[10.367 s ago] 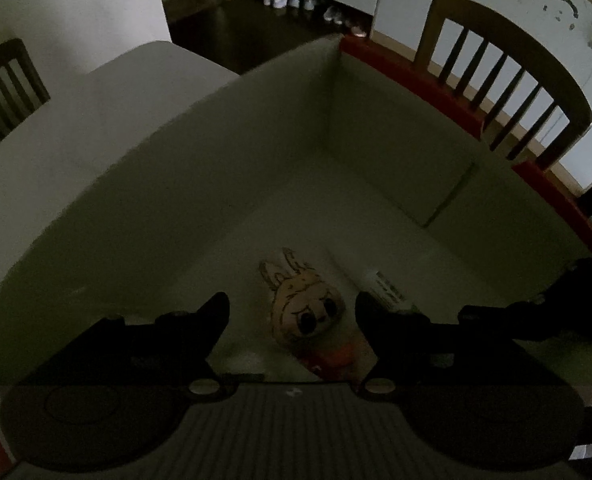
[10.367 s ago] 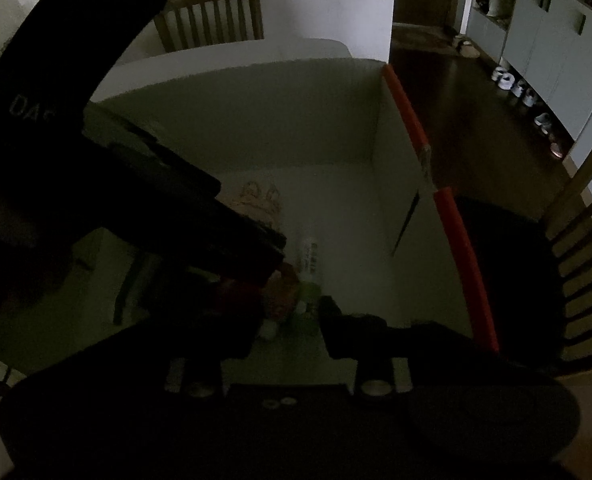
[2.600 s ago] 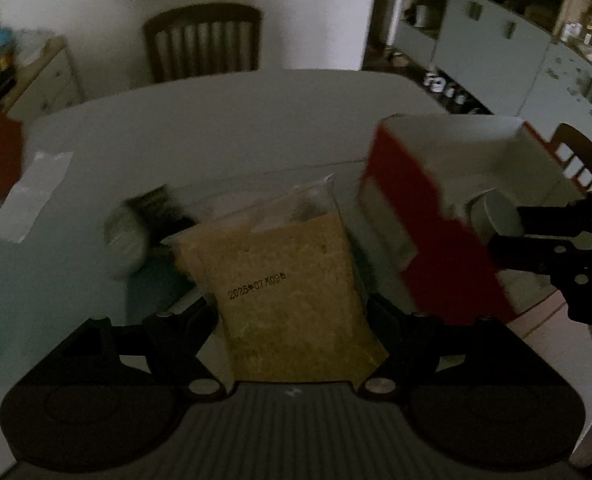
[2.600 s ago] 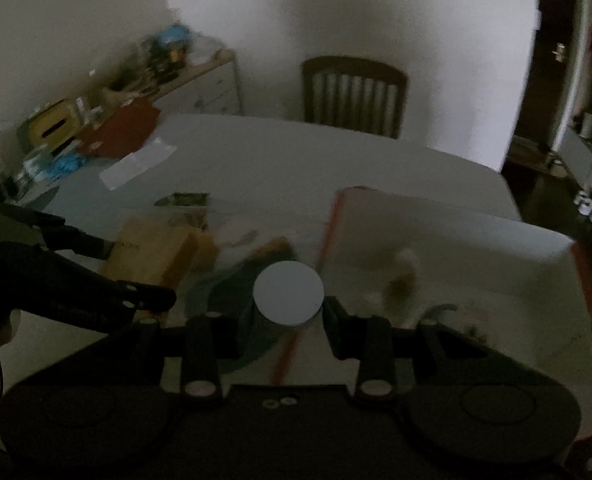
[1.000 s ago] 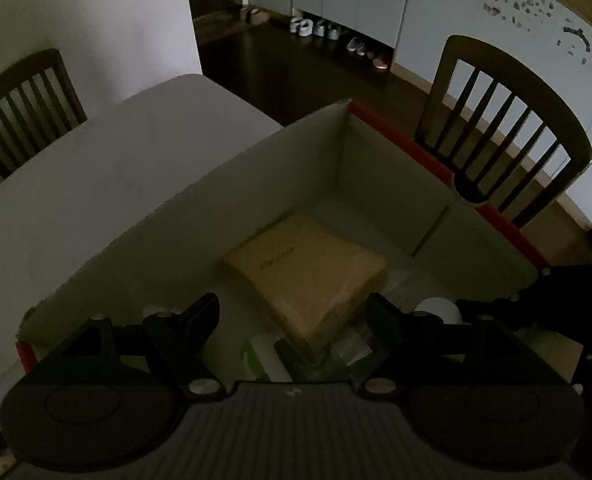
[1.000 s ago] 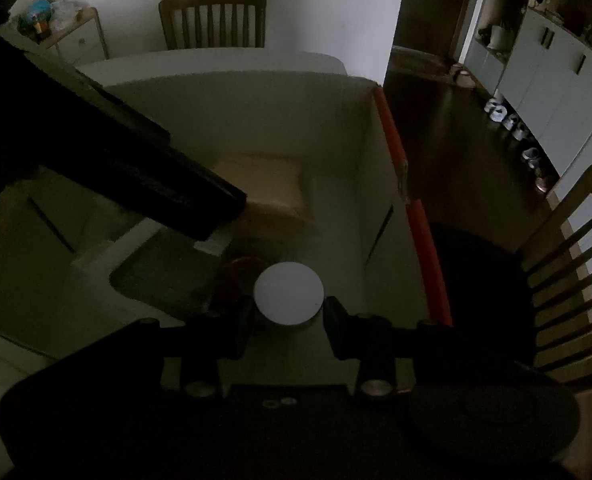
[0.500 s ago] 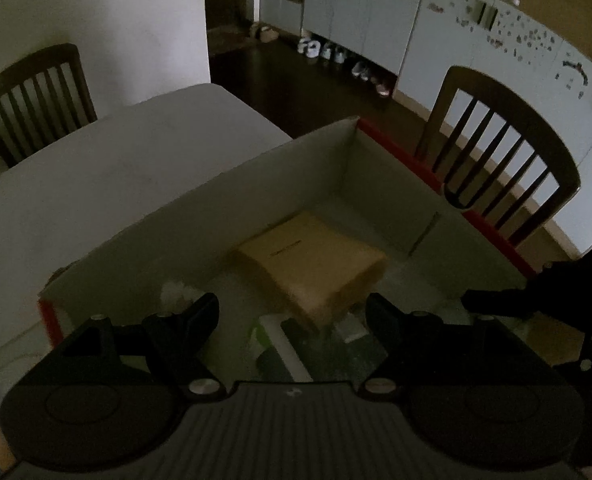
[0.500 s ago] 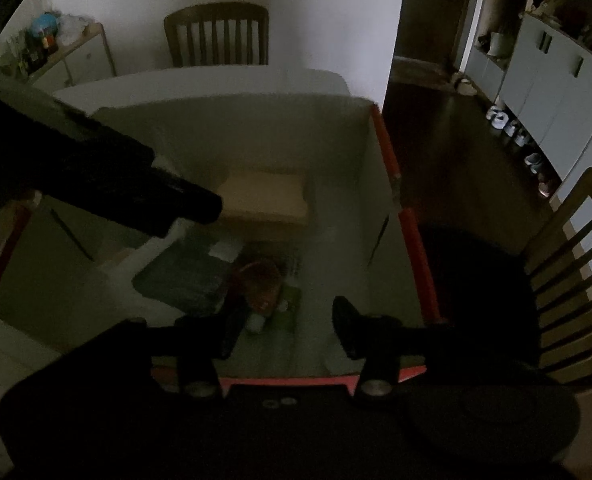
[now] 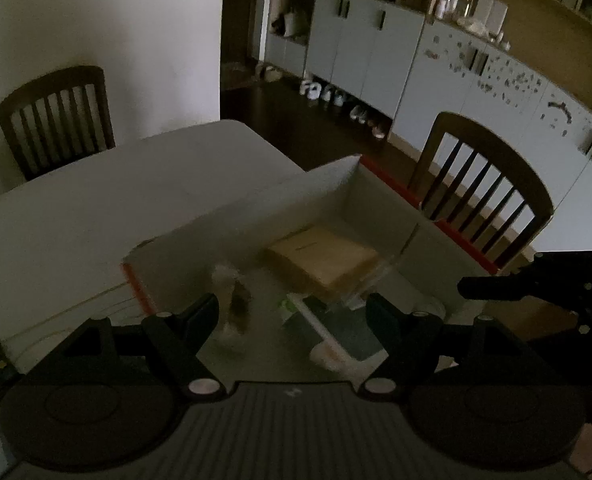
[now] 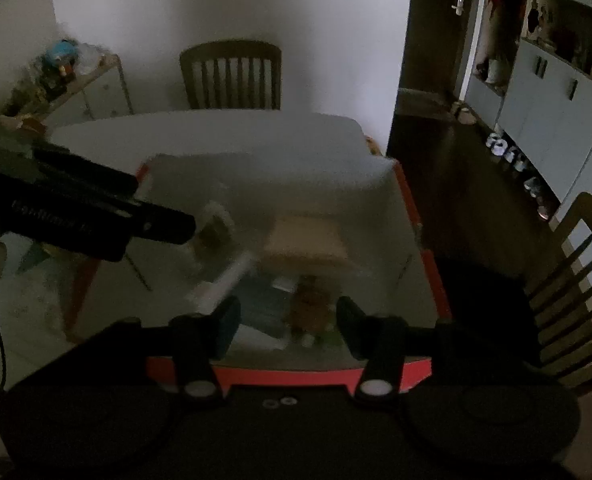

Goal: Organize objects
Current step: 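Withdraw both tools from the shoebox back to the table items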

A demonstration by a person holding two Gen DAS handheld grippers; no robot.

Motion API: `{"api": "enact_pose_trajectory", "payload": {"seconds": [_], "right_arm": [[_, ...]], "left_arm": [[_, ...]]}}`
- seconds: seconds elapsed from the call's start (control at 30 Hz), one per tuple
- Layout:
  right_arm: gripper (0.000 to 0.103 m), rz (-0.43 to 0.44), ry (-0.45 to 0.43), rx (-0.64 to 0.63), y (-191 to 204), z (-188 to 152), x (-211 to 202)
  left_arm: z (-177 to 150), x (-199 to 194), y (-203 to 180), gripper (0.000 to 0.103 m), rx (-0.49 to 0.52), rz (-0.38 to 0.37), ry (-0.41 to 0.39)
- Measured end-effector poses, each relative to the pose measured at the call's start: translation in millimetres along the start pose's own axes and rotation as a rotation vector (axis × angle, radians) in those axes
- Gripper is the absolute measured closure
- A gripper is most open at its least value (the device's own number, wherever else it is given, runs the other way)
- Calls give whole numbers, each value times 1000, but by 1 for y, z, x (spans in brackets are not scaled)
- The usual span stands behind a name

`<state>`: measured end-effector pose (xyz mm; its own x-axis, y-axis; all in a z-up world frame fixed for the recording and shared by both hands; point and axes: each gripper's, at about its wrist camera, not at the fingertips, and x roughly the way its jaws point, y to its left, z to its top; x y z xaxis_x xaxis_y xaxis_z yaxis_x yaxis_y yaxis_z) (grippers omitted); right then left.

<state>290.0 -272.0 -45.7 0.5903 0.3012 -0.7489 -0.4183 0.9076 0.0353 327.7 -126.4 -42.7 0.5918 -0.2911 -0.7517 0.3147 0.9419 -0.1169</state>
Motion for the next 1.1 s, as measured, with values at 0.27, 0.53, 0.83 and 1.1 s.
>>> {"api": "enact_pose_trajectory", "payload": {"seconds": [0.27,0.53,0.83,1.1], "right_arm": [[42,8,-31,17,50,7,-14],[32,18,-44,42,106,12,-12],[20,35,-36,39,165,19,2],[18,31,-9,27,206,20,24]], "left_arm": [[-22,-45,39,22,-23,-16,-41],[-53,-77,99,22,-81,-9,-51],[-86,-97,172,22,-154,31,-45],[-116,-106,228,6,-191,78,-33]]}}
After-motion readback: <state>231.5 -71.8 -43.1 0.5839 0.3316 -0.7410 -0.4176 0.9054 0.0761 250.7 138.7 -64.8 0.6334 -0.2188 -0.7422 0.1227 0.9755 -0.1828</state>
